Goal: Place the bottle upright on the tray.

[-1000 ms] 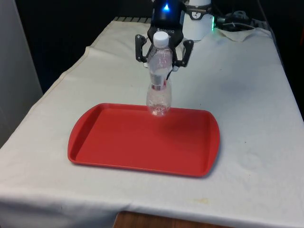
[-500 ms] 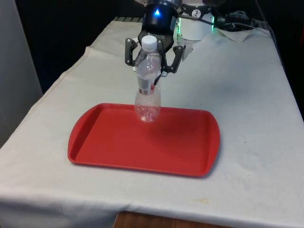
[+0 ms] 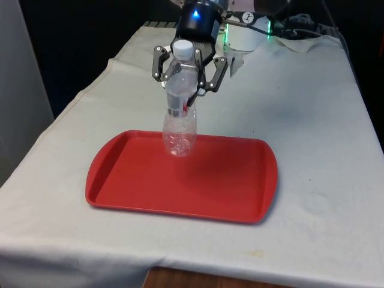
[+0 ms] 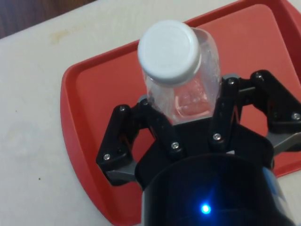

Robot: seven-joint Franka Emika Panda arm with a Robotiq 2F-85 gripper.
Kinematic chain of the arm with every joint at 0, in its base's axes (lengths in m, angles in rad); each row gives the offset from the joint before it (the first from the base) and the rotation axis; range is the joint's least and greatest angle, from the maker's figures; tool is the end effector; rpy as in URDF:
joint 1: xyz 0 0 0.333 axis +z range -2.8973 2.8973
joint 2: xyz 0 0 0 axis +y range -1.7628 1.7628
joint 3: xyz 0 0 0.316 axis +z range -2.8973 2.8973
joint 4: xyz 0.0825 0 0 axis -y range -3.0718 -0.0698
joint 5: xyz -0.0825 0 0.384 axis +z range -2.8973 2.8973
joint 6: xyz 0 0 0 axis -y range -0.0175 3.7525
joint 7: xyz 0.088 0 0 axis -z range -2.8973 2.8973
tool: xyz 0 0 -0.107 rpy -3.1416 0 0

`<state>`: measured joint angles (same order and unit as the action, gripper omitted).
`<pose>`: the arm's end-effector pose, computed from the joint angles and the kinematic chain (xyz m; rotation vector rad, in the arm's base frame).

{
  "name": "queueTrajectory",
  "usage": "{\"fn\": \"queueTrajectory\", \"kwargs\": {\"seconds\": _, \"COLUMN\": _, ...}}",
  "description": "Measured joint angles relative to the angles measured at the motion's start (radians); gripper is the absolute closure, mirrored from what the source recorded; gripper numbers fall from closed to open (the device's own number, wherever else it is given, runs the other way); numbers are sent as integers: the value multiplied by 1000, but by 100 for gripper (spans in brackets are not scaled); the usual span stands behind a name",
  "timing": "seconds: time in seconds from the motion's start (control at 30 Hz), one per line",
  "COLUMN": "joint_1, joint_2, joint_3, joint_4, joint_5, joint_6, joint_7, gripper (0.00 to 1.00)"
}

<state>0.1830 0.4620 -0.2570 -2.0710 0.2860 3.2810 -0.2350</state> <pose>0.6340 -0.0630 0.3021 2.7858 -0.0932 1.1086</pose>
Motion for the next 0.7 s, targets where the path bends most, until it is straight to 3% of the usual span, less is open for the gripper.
{"fn": "queueTrajectory", "kwargs": {"seconds": 0.27, "joint_1": 1, "joint_2": 2, "joint_3": 1, "joint_4": -14, "joint_5": 0, "joint_6": 48, "joint_7": 10, "gripper": 65}}
{"fn": "queueTrajectory", "kwargs": {"seconds": 0.7, "joint_1": 1, "joint_2": 2, "joint_3": 1, "joint_4": -16, "joint_5": 0, "joint_6": 60, "joint_7": 12, "gripper": 65}}
